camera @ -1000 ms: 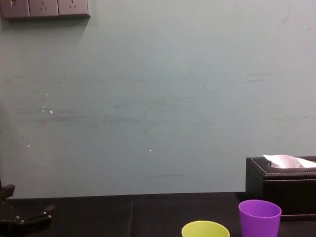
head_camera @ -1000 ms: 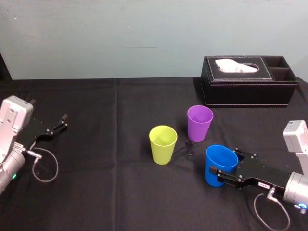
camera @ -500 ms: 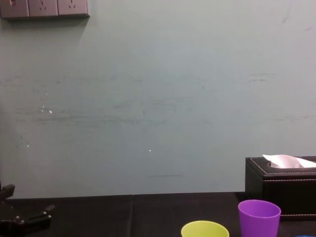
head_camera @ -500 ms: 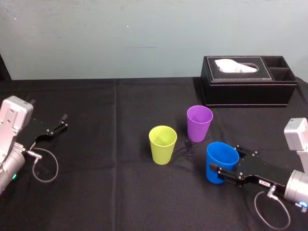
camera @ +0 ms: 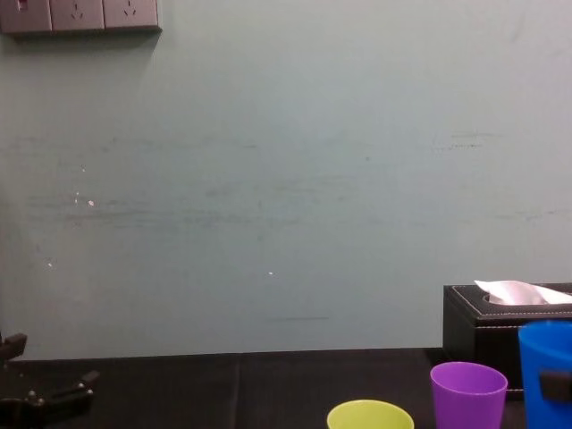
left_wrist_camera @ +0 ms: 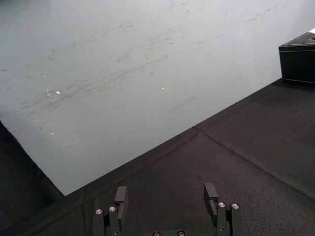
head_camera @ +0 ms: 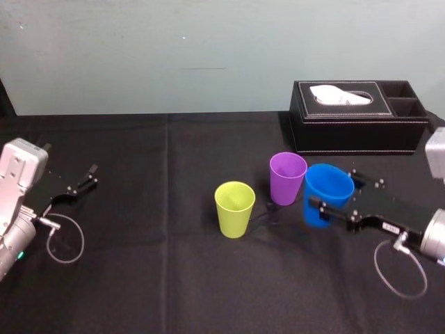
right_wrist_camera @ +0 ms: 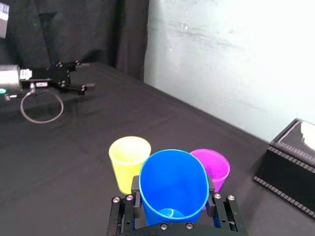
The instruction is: Stack the three plastic cups sequentially using one hand.
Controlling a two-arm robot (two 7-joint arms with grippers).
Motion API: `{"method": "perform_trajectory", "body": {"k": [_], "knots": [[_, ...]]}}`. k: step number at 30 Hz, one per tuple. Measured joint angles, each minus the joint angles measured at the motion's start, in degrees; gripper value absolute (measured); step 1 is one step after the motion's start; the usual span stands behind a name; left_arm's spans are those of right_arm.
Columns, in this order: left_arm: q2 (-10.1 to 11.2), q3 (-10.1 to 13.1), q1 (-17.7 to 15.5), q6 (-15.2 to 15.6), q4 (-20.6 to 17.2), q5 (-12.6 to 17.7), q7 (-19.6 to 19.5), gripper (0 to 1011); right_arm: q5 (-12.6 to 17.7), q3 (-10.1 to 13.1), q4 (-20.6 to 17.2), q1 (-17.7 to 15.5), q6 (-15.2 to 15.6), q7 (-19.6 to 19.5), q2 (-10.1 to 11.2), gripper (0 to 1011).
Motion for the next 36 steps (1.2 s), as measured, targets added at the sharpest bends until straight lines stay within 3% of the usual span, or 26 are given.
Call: {"method": "perform_trajectory", "body": {"k": [8,19,36], "knots": [[0.0,0.0,0.0,0.0,0.0,0.0,0.0,1010,-0.8,-0.4,-0.2,4.4,2.6,-0.4,-0.5,724],[0.0,0.0,0.0,0.0,0.0,0.0,0.0,1010,-0.6,-3.7,5.6,12.4,5.7,0.0,-4.0,724],[0.0,0.0,0.0,0.0,0.0,0.0,0.0,1010,-1.3,-7.2,11.7,18.3,6.7,0.2,-7.4,724]]}}
